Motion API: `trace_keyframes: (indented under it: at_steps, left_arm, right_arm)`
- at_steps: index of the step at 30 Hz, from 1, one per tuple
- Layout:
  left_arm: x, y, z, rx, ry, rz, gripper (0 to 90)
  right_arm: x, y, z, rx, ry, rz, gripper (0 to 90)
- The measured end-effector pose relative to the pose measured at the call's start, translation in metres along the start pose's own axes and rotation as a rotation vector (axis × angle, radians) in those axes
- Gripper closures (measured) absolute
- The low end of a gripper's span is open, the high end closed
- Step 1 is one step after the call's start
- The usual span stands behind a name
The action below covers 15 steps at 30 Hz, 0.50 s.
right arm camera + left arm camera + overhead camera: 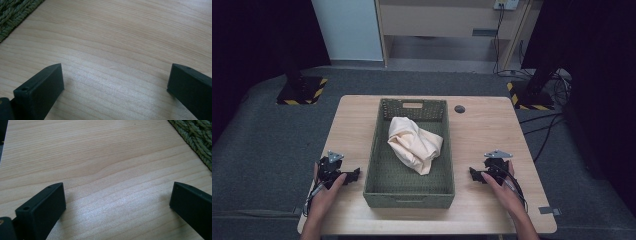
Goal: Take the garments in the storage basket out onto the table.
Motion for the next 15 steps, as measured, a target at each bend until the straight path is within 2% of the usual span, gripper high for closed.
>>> trace_keyframes:
  at_steps: [15]
  left_arm:
    - [0.0,0.0,0.0,0.0,0.0,0.0,0.0]
  right_arm:
    - [0.0001,-0.0005,0.0002,-0.007,-0.004,-0.003,0.5]
Point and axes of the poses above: each handheld gripper's, and its own axes: y roughly forward along the jaws, x roughly out of its underside, z roughly to its right, the point moved 5 cm from there along y, roughly forward along the jaws, and after that the axes turned 14 degrees about z, right-handed, at the moved point
